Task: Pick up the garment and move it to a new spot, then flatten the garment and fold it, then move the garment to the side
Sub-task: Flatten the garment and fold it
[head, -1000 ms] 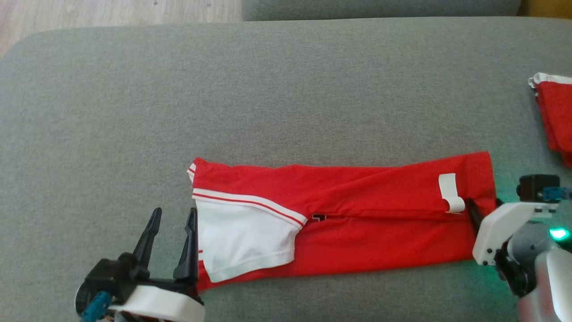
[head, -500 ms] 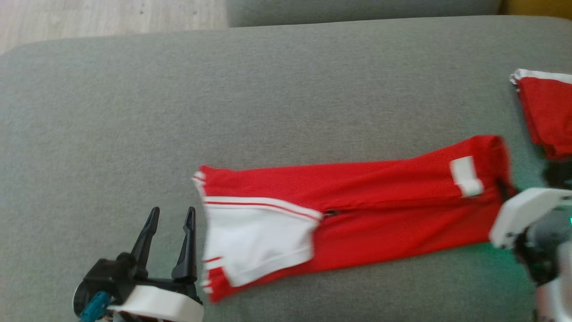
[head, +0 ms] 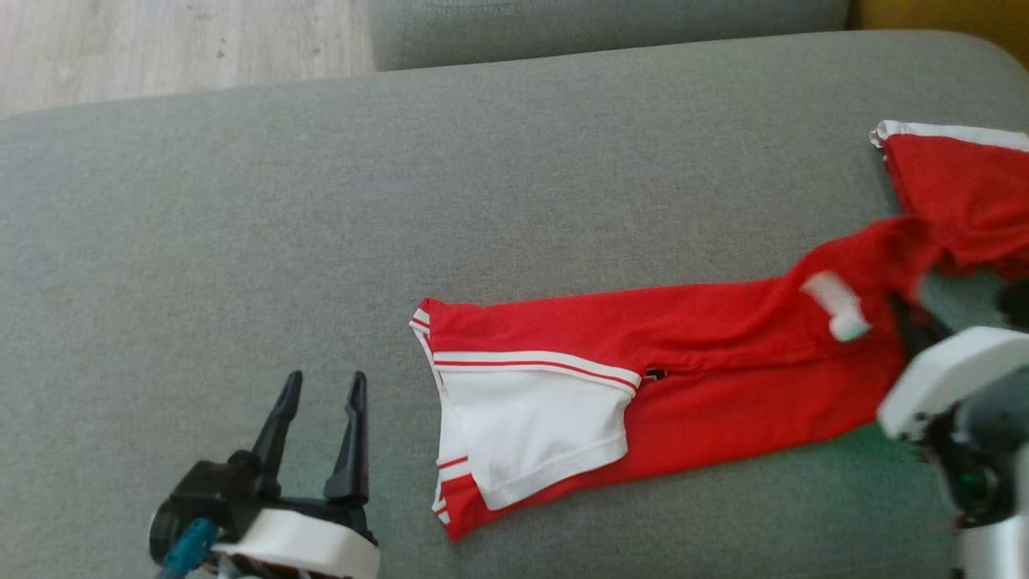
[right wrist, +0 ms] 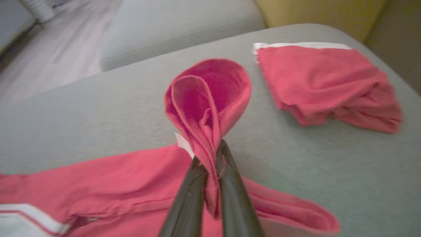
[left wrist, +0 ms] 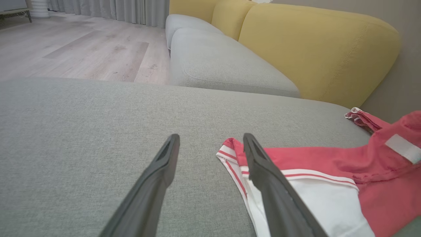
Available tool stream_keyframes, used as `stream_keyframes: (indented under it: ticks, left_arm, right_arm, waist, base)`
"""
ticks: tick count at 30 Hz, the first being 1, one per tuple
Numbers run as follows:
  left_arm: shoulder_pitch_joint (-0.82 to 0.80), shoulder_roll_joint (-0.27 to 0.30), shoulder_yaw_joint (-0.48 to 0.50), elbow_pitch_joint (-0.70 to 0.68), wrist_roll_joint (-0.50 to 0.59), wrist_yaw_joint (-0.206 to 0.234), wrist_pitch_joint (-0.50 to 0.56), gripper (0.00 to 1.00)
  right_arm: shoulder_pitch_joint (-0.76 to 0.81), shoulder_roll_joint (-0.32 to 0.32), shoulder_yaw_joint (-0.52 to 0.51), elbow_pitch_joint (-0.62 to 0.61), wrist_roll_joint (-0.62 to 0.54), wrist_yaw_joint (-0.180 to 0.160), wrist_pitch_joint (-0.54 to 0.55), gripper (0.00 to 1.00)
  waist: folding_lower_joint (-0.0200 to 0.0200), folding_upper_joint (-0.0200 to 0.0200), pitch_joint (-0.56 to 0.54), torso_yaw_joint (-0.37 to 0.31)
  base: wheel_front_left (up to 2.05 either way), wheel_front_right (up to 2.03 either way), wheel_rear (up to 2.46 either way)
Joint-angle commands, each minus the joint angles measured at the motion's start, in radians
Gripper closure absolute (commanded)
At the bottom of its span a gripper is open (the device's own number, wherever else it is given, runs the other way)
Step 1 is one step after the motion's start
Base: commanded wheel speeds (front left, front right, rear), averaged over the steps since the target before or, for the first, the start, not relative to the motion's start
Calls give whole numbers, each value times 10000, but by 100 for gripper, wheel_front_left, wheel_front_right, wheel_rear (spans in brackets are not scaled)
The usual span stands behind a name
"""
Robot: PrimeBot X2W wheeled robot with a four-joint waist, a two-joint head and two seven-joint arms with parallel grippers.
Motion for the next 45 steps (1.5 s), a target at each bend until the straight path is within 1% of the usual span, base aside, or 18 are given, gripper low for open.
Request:
stream_keyframes:
  ticks: [1,8,13,17,21,27,34,35,36,37,40,42,45]
  left_arm:
    - [-506,76,263,-213,60,-25,-63,0]
    - [-503,74,287,-98,16,-26,-115,0]
    - [-424,87,300,-45,-62,-64,-155,0]
    - [-396,70,249,-16,-89,-103,-155,0]
    - [-413,48,176,1,-85,-136,-135,0]
    - [-478,22,124,47,-75,-156,-135,0]
    - [-524,-39,68,54,-57,-110,-138,0]
    - [-531,-45,61,54,-55,-104,-137,0]
    - [-539,-53,56,64,-59,-107,-140,0]
    - [-545,-62,49,81,-64,-114,-144,0]
    - [-557,-110,13,145,-80,-135,-162,0]
    - [-554,-149,-8,185,-95,-145,-179,0]
    - [-558,-204,-40,248,-103,-160,-212,0]
  right_arm:
    - [-116,-15,543,-718,260,-7,109,100]
    - [367,398,2377,-1816,1432,-7,380,100]
    - [460,535,3812,-1711,2125,-7,232,100]
    - [293,545,4933,-1027,2798,-7,-327,100]
    - [-82,547,5798,-140,3289,-7,-912,100]
    - [-828,548,6510,1287,3926,-7,-1649,100]
    - [-1756,548,7465,2712,4483,-7,-2203,100]
    - [-1860,548,7595,2831,4609,-7,-2325,55]
    - [-1955,549,7748,2913,4776,-7,-2440,18]
    - [-2049,549,7928,2950,4964,-7,-2562,0]
    - [-2279,549,8382,2960,5653,-7,-2897,0]
    - [-2440,549,8510,2940,5923,-7,-3156,0]
    - [-2697,549,8389,2974,5869,-7,-3618,0]
  waist:
    - [0,-1,-84,67]
    - [0,-1,-387,566]
    - [0,-1,-521,1050]
    - [0,-1,-556,1403]
    - [0,-1,-553,1697]
    - [0,-1,-470,1960]
    - [0,-1,-361,2028]
    - [0,-1,-344,2019]
    - [0,-1,-333,2006]
    - [0,-1,-322,1987]
    - [0,-1,-315,1908]
    - [0,-1,-328,1833]
    - [0,-1,-363,1722]
  base:
    - [0,0,0]
    - [0,0,0]
    - [0,0,0]
    - [0,0,0]
    - [0,0,0]
    - [0,0,0]
    - [0,0,0]
    - [0,0,0]
    - [0,0,0]
    - [0,0,0]
    - [0,0,0]
    - [0,0,0]
    - [0,0,0]
